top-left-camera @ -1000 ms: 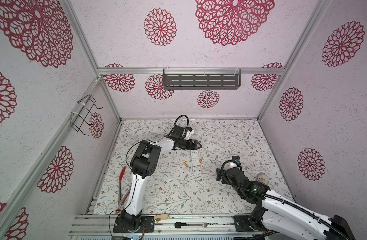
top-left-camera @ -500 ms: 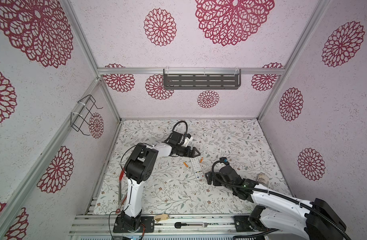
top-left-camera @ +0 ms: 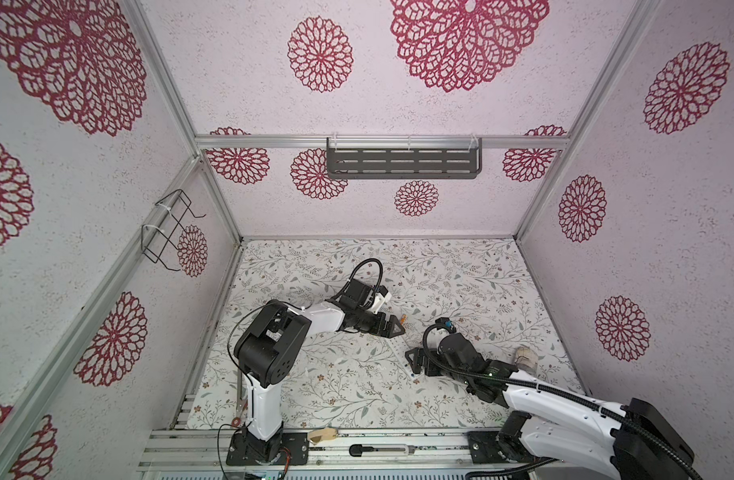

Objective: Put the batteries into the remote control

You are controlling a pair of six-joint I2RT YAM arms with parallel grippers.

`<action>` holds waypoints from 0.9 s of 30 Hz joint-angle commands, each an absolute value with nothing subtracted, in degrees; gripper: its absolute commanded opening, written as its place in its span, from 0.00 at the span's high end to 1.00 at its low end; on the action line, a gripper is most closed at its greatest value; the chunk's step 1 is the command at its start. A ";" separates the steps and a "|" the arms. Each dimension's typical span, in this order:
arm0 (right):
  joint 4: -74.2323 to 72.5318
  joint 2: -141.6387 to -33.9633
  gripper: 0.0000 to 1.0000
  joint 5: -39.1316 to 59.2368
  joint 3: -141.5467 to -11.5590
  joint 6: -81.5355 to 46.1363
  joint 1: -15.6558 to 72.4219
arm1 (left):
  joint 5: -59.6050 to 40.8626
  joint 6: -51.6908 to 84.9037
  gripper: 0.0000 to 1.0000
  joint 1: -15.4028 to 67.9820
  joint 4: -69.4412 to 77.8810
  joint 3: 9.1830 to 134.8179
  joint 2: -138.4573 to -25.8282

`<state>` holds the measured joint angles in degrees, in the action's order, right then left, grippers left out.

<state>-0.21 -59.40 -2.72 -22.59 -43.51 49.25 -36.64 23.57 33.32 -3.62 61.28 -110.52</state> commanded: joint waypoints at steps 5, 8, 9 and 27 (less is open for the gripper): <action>1.63 -56.75 0.01 -3.30 -18.70 -51.24 56.22 | -36.13 25.14 0.03 34.53 -1.29 59.59 -108.68; -4.18 -55.75 0.01 -2.55 -15.32 -54.18 57.32 | -36.29 25.39 0.03 34.89 -0.94 59.20 -108.46; -6.54 -55.27 0.01 -2.27 -14.23 -54.89 57.32 | -36.39 25.57 0.03 35.00 -0.47 58.99 -108.46; -21.25 -54.71 0.01 -3.23 -8.65 -58.90 54.34 | -36.23 27.47 0.03 35.56 1.89 53.53 -104.01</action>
<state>-16.58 -55.00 -1.83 -9.13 -57.74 55.90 -34.94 26.28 34.48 0.54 55.66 -107.42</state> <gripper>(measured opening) 0.989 0.974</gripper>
